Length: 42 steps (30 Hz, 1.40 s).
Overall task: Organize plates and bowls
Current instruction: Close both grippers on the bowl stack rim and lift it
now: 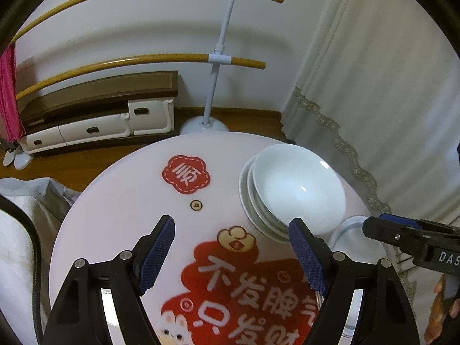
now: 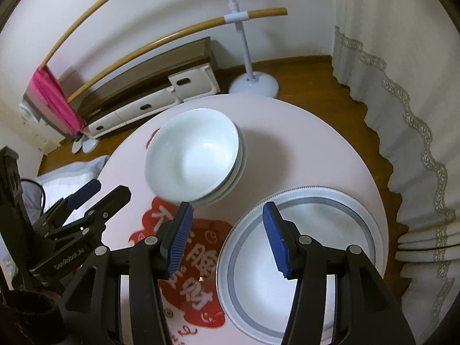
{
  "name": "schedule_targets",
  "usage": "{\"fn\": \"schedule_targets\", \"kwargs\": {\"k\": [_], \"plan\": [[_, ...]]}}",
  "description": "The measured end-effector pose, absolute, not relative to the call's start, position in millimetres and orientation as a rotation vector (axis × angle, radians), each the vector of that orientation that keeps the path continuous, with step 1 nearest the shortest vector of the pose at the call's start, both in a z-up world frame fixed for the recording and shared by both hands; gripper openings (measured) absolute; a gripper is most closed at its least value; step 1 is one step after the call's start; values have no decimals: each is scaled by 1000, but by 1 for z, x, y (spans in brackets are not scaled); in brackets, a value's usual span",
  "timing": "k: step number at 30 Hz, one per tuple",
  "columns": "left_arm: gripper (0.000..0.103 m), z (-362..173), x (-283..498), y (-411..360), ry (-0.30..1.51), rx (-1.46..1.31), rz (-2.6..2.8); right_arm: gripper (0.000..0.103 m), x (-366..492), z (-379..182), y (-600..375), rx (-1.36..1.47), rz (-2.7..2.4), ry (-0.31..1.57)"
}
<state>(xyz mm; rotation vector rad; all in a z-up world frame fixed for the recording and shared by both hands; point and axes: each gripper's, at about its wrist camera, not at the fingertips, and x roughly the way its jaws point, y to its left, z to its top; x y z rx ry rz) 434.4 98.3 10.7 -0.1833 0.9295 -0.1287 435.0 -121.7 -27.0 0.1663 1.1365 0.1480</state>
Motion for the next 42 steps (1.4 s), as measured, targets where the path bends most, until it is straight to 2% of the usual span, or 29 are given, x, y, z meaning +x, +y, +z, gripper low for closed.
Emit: {"fn": "schedule_targets", "kwargs": {"k": [21,42], "plan": [[78,-26,497,89,1004,-186,-194,52,485,-56,-109,159,94,1167],[75,-44,518,86,1047,-229,-208,52,507,-81,-112,176,89,1225]]}}
